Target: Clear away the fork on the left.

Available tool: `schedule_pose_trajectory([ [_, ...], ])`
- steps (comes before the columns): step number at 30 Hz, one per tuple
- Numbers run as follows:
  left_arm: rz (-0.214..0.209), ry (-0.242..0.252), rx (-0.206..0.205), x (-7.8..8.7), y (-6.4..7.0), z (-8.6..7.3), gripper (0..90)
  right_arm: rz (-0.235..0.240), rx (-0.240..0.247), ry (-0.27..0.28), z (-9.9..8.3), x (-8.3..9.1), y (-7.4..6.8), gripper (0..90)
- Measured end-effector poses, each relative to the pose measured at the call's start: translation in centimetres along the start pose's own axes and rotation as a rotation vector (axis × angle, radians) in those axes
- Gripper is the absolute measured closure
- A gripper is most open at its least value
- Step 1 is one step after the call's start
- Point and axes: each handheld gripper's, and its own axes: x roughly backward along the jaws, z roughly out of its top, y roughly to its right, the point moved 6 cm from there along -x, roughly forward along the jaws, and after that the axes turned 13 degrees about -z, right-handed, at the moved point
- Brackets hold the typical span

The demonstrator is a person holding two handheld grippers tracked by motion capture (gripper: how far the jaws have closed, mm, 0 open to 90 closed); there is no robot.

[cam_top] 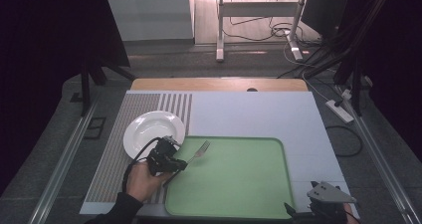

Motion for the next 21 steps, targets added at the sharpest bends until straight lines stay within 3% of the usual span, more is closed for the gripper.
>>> schedule_pose_trajectory([
  [6,-0.01,-0.025,0.006,-1.9,0.9,0.1,84.8,0.001,0.005,-0.001,0.0,0.0,0.0,0.0],
  [13,-0.013,-0.084,-0.006,-3.5,0.8,-0.6,83.4,0.004,0.013,-0.003,0.0,0.0,-0.1,0.0],
  [14,-0.016,-0.078,-0.014,-3.6,0.9,-0.5,82.4,0.004,0.013,-0.002,0.0,0.0,-0.1,0.0],
  [15,-0.027,-0.054,-0.024,-3.4,1.0,-0.2,74.3,0.005,0.013,0.0,0.0,0.0,-0.1,0.0],
  [18,-0.016,-0.003,-0.065,-2.9,1.4,0.7,74.5,0.004,0.014,-0.001,0.0,-0.1,-0.1,0.0],
  [21,-0.033,-0.006,-0.101,-3.3,1.9,1.4,87.7,0.005,0.016,-0.002,0.0,-0.1,-0.1,0.0],
])
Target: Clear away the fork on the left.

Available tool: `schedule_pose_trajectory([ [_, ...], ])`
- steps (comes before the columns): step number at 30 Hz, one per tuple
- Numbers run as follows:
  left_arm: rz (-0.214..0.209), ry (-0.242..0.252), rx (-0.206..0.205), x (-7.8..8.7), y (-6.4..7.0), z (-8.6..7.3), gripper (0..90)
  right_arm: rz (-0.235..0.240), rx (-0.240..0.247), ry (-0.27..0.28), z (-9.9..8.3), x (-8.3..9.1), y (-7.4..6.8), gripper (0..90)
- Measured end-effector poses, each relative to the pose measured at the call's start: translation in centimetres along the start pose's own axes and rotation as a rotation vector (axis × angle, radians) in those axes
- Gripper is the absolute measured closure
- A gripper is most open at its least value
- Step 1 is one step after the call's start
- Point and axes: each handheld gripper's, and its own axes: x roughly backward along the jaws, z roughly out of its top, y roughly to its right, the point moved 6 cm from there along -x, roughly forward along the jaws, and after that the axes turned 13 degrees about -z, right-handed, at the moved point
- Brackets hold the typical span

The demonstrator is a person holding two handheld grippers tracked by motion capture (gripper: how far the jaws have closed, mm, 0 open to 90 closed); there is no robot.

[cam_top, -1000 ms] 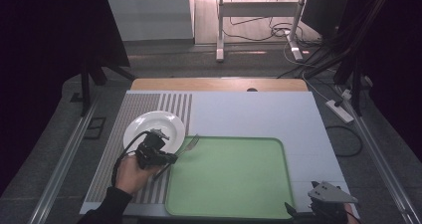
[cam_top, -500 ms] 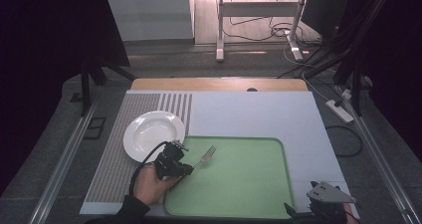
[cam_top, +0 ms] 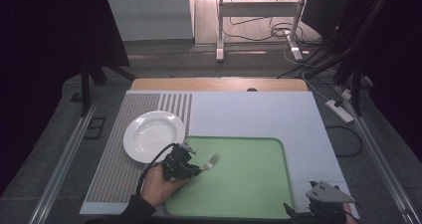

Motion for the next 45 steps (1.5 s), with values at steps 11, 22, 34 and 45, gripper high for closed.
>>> schedule_pose_trajectory([
  [11,0.024,-0.069,-0.007,-2.0,-0.8,0.3,89.3,0.0,0.004,-0.004,0.0,0.0,0.0,0.0],
  [22,0.077,-0.054,0.054,-0.6,-2.9,-0.3,89.3,0.0,0.004,-0.004,0.0,0.0,0.0,0.0],
  [34,0.098,-0.033,0.113,0.8,-4.5,-1.3,89.2,0.001,0.004,-0.006,0.0,0.0,-0.1,0.0],
  [45,0.099,-0.024,0.146,1.6,-5.3,-2.0,89.1,0.004,0.006,-0.006,0.0,-0.1,-0.1,0.0],
])
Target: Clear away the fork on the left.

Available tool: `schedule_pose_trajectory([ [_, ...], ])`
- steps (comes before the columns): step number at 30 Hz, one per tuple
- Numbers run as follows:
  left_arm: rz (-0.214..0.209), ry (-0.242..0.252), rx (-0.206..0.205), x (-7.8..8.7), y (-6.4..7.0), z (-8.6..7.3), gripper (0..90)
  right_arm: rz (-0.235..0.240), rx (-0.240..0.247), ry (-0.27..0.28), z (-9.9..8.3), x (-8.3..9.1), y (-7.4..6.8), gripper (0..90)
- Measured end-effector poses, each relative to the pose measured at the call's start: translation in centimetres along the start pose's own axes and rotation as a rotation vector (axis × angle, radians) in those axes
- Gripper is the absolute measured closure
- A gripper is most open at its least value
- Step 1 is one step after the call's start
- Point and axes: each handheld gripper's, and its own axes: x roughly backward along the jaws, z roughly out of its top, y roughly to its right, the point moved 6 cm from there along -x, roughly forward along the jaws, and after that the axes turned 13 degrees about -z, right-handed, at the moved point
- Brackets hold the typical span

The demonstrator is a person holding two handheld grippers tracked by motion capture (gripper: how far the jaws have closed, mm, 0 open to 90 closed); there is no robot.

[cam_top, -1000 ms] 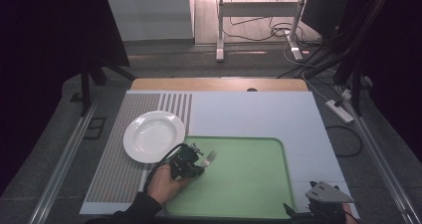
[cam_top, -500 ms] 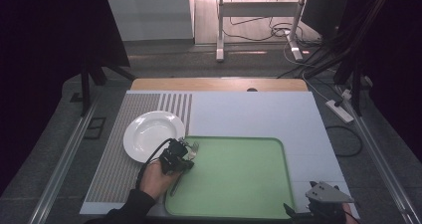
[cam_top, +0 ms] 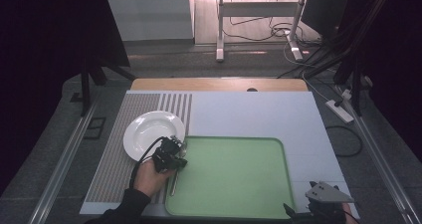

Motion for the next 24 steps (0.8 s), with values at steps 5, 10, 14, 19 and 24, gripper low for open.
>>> schedule_pose_trajectory([
  [5,-0.009,0.005,0.004,0.1,-0.1,-0.1,88.5,0.0,0.001,0.0,0.0,0.0,0.0,0.0],
  [10,-0.03,0.018,-0.029,0.3,0.3,0.1,85.4,0.0,0.0,-0.001,0.0,0.0,0.0,0.0],
  [14,-0.03,0.034,-0.053,0.4,0.5,0.1,80.1,-0.001,0.003,-0.001,0.0,0.0,0.0,0.0],
  [19,-0.02,0.057,-0.093,0.7,0.7,0.1,66.9,-0.002,0.006,-0.002,0.0,0.0,0.0,0.0],
  [24,-0.024,0.081,-0.131,0.8,0.9,0.0,57.2,-0.002,0.006,-0.003,0.0,0.0,0.0,0.0],
])
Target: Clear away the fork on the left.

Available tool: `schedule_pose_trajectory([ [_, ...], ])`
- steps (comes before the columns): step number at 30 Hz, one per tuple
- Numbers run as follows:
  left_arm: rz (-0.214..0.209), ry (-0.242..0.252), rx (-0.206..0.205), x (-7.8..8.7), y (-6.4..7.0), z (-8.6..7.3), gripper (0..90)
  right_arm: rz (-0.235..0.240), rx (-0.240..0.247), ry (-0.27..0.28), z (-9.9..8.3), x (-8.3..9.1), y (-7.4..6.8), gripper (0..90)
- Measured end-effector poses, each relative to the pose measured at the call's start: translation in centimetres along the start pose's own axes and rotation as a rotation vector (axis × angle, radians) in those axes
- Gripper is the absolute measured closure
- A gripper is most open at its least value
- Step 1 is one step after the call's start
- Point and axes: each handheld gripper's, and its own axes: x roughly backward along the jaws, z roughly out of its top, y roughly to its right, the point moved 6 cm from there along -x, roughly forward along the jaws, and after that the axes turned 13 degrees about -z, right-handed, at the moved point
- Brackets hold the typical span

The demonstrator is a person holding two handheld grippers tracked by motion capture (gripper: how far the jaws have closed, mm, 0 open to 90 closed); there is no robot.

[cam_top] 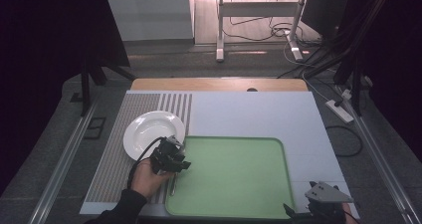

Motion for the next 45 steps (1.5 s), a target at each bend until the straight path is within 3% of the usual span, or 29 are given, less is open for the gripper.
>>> schedule_pose_trajectory([
  [11,-0.033,0.08,0.003,0.6,0.1,0.3,30.6,0.001,0.0,0.001,0.0,0.0,0.0,0.0],
  [17,-0.044,0.086,-0.018,0.8,0.3,0.2,21.3,0.0,0.001,0.001,0.0,0.0,0.0,0.0],
  [21,-0.04,0.087,-0.019,0.8,0.3,0.1,17.5,0.0,0.001,0.001,0.0,0.0,0.0,0.0],
  [30,-0.067,0.143,-0.013,1.5,0.0,-0.1,6.8,0.001,0.001,0.001,0.0,0.0,0.0,0.0],
  [37,-0.093,0.186,-0.036,2.1,0.2,-0.3,0.2,0.0,0.001,-0.001,0.0,0.0,0.0,0.0],
  [45,-0.072,0.191,-0.044,2.8,0.2,-0.8,0.0,0.0,0.0,-0.002,0.0,0.0,0.0,0.0],
])
